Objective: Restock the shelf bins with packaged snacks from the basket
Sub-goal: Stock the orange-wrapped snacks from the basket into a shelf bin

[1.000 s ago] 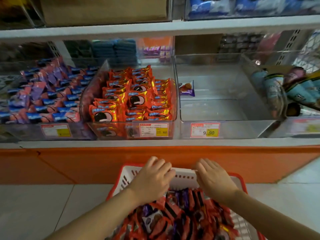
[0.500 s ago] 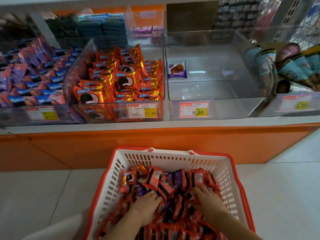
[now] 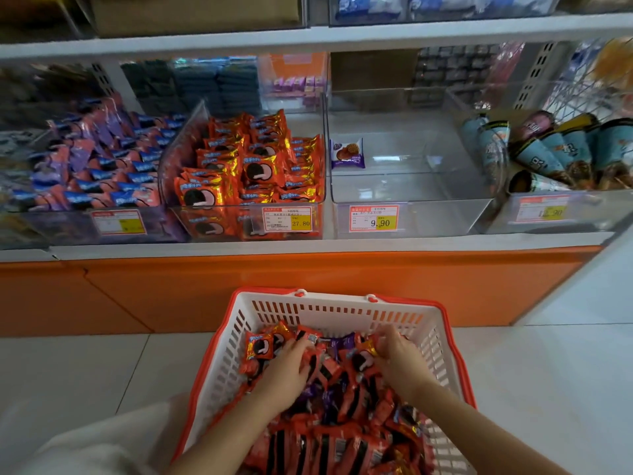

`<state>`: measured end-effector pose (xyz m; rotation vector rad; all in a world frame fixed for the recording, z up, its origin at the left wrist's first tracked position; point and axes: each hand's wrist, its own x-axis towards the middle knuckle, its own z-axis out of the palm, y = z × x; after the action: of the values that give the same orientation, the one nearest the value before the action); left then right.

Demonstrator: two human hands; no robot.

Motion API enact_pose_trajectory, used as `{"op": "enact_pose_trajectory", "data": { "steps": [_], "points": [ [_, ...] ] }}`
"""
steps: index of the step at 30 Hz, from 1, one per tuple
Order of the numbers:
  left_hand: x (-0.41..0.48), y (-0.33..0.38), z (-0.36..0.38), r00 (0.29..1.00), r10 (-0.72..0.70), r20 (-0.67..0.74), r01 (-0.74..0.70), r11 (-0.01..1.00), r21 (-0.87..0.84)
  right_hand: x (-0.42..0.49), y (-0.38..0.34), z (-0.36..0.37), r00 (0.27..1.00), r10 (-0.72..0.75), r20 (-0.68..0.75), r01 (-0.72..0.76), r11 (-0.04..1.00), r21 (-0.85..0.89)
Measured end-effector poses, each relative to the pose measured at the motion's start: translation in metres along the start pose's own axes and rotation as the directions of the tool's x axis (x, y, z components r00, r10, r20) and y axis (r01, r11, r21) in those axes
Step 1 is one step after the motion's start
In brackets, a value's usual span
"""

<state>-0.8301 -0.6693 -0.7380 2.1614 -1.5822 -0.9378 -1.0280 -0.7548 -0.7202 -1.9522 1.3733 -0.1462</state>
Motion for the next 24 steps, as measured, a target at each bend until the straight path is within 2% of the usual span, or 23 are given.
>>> {"op": "enact_pose_trajectory", "data": {
  "steps": [2,5,9,13,16,20,24],
  "points": [
    [-0.004,0.011,-0.008,0.996,0.004,-0.089,-0.019,0.987,-0.161,-0.005,-0.012,-0.011,0.999,0.031,-0.036,-0.026,0.991,0.129],
    [-0.013,0.03,-0.018,0.989,0.002,-0.148,-0.056,0.931,-0.36,-0.014,-0.03,-0.023,0.995,0.089,-0.035,-0.074,0.95,0.302],
    [-0.03,0.049,-0.027,0.986,-0.041,-0.164,-0.058,0.83,-0.554,-0.029,-0.049,-0.034,0.99,0.125,0.069,-0.143,0.843,0.518],
    [-0.049,0.061,-0.04,0.979,-0.121,-0.163,-0.029,0.711,-0.703,-0.045,-0.064,-0.046,0.985,0.094,0.147,-0.167,0.748,0.642],
    [-0.065,0.07,-0.051,0.978,-0.13,-0.165,-0.038,0.664,-0.747,-0.058,-0.073,-0.052,0.978,0.045,0.202,-0.176,0.693,0.699],
    [-0.074,0.082,-0.053,0.989,-0.089,-0.116,-0.022,0.696,-0.717,-0.072,-0.084,-0.056,0.973,0.001,0.229,-0.178,0.631,0.755],
    [-0.072,0.085,-0.058,0.921,-0.091,-0.378,-0.143,0.824,-0.548,-0.077,-0.092,-0.06,0.972,-0.02,0.236,-0.177,0.601,0.78]
  ]
}}
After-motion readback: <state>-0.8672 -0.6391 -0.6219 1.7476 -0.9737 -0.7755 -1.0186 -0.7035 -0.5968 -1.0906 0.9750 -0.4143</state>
